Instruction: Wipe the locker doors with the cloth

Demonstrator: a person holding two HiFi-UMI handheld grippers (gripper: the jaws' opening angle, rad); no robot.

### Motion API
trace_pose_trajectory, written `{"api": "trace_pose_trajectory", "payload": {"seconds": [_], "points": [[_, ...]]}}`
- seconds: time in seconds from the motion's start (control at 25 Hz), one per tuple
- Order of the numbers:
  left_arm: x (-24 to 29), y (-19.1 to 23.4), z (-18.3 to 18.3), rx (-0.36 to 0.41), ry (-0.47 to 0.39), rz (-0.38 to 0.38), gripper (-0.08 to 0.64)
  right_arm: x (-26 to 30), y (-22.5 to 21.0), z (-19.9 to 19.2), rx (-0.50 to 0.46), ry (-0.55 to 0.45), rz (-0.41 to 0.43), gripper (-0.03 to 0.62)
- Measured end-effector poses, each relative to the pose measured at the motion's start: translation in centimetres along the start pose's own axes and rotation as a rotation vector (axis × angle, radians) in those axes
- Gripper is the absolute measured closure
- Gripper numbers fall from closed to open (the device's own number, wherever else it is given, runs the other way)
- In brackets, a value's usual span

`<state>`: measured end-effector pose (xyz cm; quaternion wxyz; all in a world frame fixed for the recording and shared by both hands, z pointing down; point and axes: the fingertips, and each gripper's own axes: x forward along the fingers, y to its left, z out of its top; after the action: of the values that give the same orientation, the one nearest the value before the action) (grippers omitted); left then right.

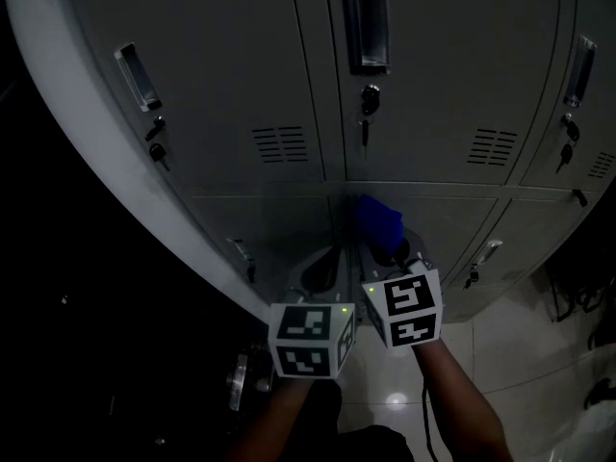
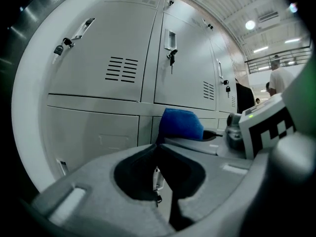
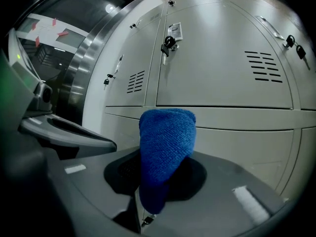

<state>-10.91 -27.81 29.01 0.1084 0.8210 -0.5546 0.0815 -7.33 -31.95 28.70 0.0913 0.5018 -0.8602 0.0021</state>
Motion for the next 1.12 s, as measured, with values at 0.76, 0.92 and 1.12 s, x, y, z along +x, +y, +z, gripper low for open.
{"api": "trace_pose_trajectory", "payload": {"seconds": [0.76, 0.92, 1.12], "points": [[2.6, -4.8, -1.3, 0.043, 0.03, -0.1, 0.565, -8.5, -14.9, -3.7, 0.025, 0.058, -0.289, 0.511], [2.8, -4.9, -1.9, 0.045, 0.044, -0.106, 0.565, -9.3, -16.7, -4.5, 0.03, 0.081, -0.328, 0.511], [3.0, -4.4, -2.4, 0.048, 0.05, -0.1, 0.565, -9.3, -15.0, -4.2, 0.036, 0.066, -0.3, 0.511]]}}
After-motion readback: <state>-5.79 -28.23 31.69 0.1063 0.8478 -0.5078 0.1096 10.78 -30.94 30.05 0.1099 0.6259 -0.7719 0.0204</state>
